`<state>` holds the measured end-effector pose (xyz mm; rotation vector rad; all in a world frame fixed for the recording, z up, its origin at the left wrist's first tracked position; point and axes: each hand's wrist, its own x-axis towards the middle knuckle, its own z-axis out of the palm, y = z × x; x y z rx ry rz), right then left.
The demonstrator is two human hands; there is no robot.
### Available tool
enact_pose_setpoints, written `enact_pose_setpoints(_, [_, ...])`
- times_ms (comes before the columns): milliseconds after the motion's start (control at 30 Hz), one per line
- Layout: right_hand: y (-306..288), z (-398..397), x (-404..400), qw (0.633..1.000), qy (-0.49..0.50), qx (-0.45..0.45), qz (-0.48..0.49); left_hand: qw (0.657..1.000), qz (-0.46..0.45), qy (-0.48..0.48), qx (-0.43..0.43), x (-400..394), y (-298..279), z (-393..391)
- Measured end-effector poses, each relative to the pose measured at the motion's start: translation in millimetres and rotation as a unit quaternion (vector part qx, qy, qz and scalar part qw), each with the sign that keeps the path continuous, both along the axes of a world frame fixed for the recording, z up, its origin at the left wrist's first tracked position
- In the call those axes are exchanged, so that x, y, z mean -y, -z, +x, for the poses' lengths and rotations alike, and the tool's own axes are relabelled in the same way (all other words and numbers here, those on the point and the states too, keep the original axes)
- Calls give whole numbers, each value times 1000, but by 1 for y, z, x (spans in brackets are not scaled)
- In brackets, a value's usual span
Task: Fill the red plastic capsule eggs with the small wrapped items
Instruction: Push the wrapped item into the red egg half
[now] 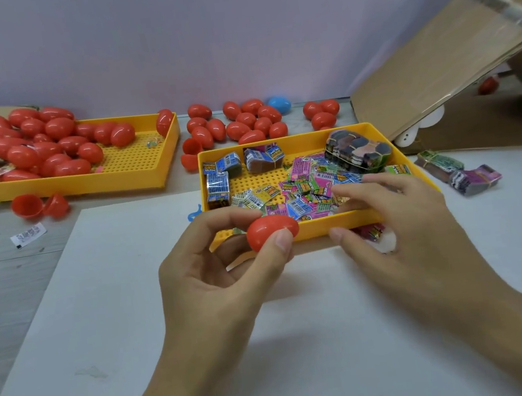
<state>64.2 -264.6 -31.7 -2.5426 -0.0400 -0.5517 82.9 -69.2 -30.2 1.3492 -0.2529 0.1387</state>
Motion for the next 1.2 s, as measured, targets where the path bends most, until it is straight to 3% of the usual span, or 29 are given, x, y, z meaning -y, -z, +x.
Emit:
enact_pose_setpoints(133, [-1,2,2,996,-7,43,74,1000,10,7,4,0,2,0])
enact_pose_setpoints(233, [-5,2,3,981,-16,66,181,1000,20,14,1,0,3,-1])
enact_pose_setpoints(333, [-13,-2,1,930,-53,83,355,1000,3,28,-9,1,0,-2])
enact_pose_setpoints(400, [-17,-5,-5,879,-73,49,469,999,2,36,-7,2,-1,-3])
enact_pose_setpoints(533, [-13,-9,-14,816,-64,-44,573,995,57,74,22,3,2,-2])
enact_pose_setpoints(767, [-14,-16,-23,779,-76,-116,612,988,138,62,12,1,3,-5])
enact_pose_setpoints(900, [-15,-18,-27,790,-63,-124,597,978,188,74,59,5,1,-8])
enact_pose_setpoints(1200, [-13,-20,-30,800,-59,-144,579,976,189,65,88,4,2,-7])
